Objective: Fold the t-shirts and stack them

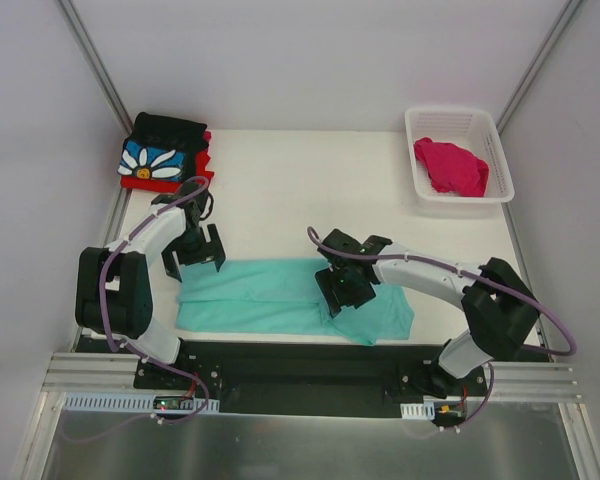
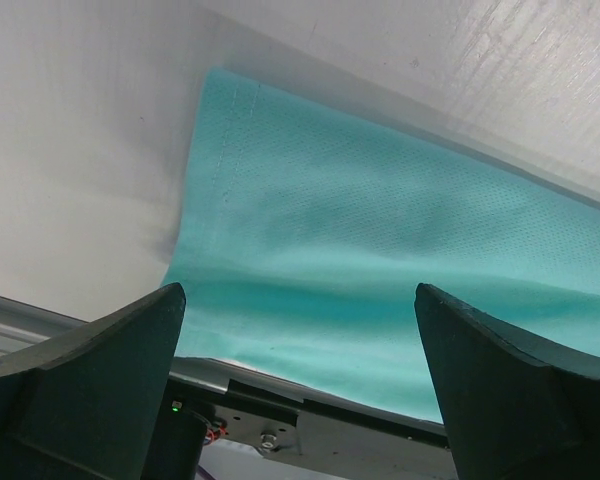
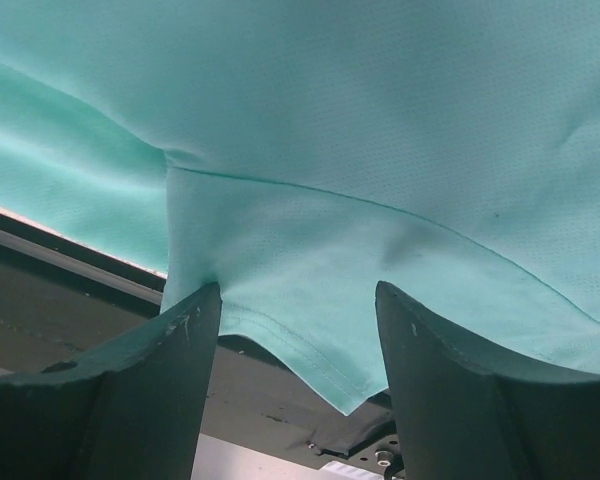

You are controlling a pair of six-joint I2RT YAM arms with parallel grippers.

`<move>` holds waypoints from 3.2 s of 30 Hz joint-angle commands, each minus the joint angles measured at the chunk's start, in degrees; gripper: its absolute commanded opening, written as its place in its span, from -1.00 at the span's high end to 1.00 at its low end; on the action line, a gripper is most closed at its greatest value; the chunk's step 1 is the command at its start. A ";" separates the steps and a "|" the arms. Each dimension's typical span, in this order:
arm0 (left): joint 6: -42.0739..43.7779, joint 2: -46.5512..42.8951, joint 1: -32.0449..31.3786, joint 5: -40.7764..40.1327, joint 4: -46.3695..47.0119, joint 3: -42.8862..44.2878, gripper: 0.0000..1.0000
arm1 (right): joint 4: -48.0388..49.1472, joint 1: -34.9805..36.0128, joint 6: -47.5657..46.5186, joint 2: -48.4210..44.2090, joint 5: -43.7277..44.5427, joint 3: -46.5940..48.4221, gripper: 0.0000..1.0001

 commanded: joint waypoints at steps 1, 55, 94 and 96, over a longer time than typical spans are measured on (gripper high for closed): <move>-0.39 -0.02 -0.12 -1.63 -0.64 0.41 -0.98 | -0.50 0.96 1.24 -1.21 0.19 -1.61 -0.32; 1.19 -0.72 0.59 -0.31 -2.22 2.44 -0.98 | -7.97 10.89 1.25 10.40 5.99 20.34 -0.25; 1.54 -1.69 0.50 -0.57 -3.63 2.96 -0.98 | -8.24 12.04 3.35 7.05 9.60 11.92 0.98; 1.63 -1.78 0.50 -0.66 -3.71 2.88 -0.98 | -7.71 11.60 3.35 7.23 9.60 10.87 0.98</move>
